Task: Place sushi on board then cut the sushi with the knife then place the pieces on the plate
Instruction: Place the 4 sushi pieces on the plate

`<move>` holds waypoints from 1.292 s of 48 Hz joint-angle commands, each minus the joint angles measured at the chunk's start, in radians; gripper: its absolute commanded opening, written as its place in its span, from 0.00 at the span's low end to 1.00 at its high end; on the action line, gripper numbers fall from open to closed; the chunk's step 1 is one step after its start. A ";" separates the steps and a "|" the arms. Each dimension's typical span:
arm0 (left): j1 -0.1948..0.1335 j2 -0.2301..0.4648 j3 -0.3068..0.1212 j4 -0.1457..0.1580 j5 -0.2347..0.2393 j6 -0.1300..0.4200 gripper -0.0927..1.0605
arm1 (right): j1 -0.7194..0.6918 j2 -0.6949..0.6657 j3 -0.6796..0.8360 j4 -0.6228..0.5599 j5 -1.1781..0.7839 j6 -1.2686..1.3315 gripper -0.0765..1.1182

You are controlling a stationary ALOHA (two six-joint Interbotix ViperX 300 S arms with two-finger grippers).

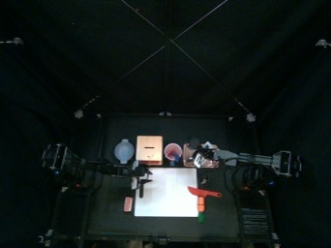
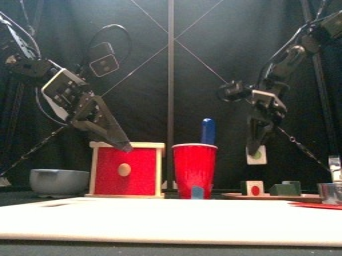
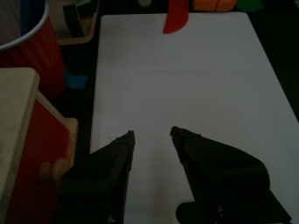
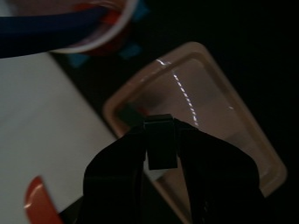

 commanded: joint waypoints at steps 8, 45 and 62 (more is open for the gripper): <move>0.003 -0.011 -0.006 0.000 -0.003 0.000 0.76 | -0.051 0.092 -0.014 -0.021 -0.060 0.006 0.54; 0.008 -0.055 0.002 0.000 0.025 0.002 0.76 | 0.029 -0.130 -0.049 -0.041 -0.043 -0.002 0.73; 0.014 -0.066 0.003 0.000 0.037 0.002 0.76 | 0.078 -0.189 0.014 -0.055 -0.118 0.006 0.73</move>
